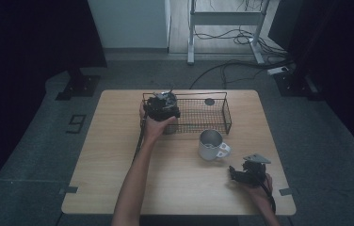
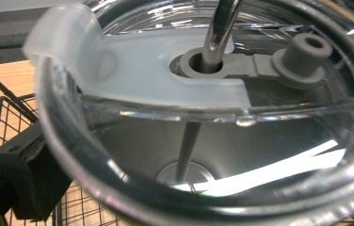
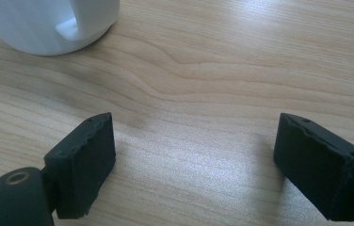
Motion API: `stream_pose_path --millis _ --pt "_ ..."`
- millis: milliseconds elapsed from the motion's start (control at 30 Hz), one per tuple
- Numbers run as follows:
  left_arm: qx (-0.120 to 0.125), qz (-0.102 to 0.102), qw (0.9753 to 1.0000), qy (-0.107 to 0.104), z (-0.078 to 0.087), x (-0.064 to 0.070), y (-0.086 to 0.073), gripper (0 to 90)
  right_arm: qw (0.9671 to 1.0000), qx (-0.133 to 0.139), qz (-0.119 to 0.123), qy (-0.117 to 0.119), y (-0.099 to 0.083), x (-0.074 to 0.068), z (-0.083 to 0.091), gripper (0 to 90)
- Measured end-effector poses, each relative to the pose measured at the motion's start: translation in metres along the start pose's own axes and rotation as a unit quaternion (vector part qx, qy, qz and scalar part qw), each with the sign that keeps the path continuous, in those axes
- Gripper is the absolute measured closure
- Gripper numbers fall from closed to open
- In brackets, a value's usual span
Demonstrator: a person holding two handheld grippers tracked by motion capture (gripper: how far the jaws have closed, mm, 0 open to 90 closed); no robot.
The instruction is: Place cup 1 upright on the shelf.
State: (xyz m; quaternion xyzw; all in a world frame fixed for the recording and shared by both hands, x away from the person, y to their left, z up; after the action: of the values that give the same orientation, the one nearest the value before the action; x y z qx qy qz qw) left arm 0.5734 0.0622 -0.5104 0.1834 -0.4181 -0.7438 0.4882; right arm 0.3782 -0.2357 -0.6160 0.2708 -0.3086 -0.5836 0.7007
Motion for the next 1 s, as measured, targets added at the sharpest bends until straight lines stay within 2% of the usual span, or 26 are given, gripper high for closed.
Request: stream_pose_path --millis 167,300,533,767,867,1000 --pt "0.019 -0.002 0.9998 -0.009 0.010 0.003 0.004 0.2 1.0000 0.000 0.000 0.000 0.000 0.000 0.000 13.1" --pt "0.023 0.003 0.9996 -0.013 0.017 0.003 0.004 0.8 1.0000 0.000 0.000 0.000 0.000 0.000 0.000 13.2" --pt "0.031 0.001 0.9993 -0.021 0.032 0.004 -0.002 1.5 1.0000 0.000 0.000 0.000 0.000 0.000 0.000 13.2" --pt "0.031 -0.005 0.9988 -0.037 0.052 0.003 -0.011 2.7 1.0000 0.000 0.001 0.000 0.001 0.000 -0.001 13.1" --pt "0.015 -0.008 0.9989 -0.044 0.062 0.003 -0.021 3.4 1.0000 0.000 0.000 -0.002 0.001 0.000 -0.001 13.1" --pt "0.009 -0.005 0.9984 -0.056 0.076 0.003 -0.033 4.1 1.0000 -0.001 -0.001 -0.003 0.001 0.000 -0.001 13.1"
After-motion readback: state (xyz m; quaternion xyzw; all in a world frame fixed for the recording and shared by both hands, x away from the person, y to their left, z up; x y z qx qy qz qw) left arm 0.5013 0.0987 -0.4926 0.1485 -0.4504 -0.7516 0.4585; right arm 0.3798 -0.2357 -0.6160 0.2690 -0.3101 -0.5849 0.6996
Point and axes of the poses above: each handheld gripper's, and its own axes: z roughly backward along the jaws, y roughly out of its top, x roughly to its right, the point moved 9 cm from there along -z, roughly forward along the jaws, and after that the axes turned 11 degrees about -y, right-handed, at the moved point
